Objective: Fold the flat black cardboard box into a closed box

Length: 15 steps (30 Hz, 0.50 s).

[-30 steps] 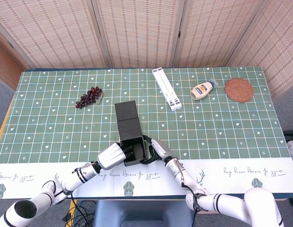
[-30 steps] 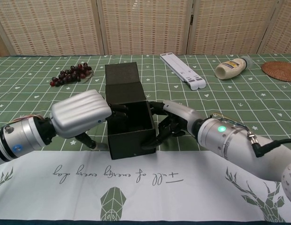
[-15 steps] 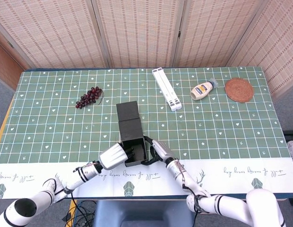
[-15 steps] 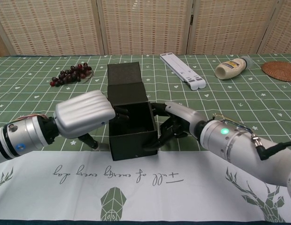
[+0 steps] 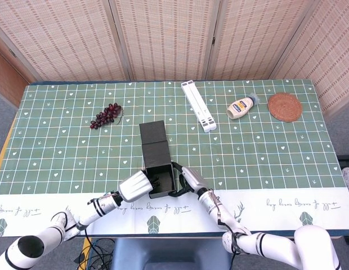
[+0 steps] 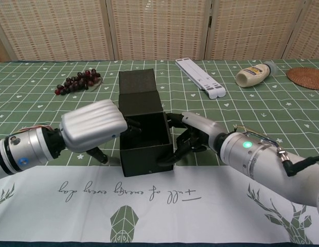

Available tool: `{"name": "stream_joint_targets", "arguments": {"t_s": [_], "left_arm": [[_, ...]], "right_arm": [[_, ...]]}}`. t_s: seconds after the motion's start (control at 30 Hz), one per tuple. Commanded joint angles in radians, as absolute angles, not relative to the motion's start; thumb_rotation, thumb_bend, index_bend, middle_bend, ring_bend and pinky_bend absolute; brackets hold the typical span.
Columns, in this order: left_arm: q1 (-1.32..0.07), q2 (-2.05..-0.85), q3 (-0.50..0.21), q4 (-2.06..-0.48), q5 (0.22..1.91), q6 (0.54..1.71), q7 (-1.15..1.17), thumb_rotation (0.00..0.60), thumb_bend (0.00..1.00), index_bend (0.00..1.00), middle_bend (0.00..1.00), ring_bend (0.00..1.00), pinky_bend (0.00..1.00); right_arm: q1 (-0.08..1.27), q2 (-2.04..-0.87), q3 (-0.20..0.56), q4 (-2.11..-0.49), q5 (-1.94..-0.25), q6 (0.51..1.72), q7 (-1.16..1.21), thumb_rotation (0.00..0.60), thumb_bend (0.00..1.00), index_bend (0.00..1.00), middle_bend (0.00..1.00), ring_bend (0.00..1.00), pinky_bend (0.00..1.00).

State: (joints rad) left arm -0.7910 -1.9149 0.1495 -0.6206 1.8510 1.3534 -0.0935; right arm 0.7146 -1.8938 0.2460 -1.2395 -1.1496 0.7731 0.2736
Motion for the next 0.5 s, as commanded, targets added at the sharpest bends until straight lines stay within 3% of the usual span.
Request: {"name": "stream_joint_targets", "arguments": {"t_s": [0.03,0.5], "left_arm": [[-0.790,-1.915,0.150,-0.620,1.851,1.355,-0.094,0.600,0.09,0.63,0.55,0.59,0.85],[-0.790,-1.917,0.157,-0.611,1.852,1.357,-0.098,0.600,0.09,0.68,0.58,0.59,0.85]], "right_arm": [[0.714,-1.894,0.247,-1.240,-1.149,0.772,0.274,0.600,0.20,0.26,0.40,0.77,1.00],[0.713,-1.898,0.248,-1.238,-1.151,0.767,0.271,0.600,0.20,0.26,0.40,0.77,1.00]]}}
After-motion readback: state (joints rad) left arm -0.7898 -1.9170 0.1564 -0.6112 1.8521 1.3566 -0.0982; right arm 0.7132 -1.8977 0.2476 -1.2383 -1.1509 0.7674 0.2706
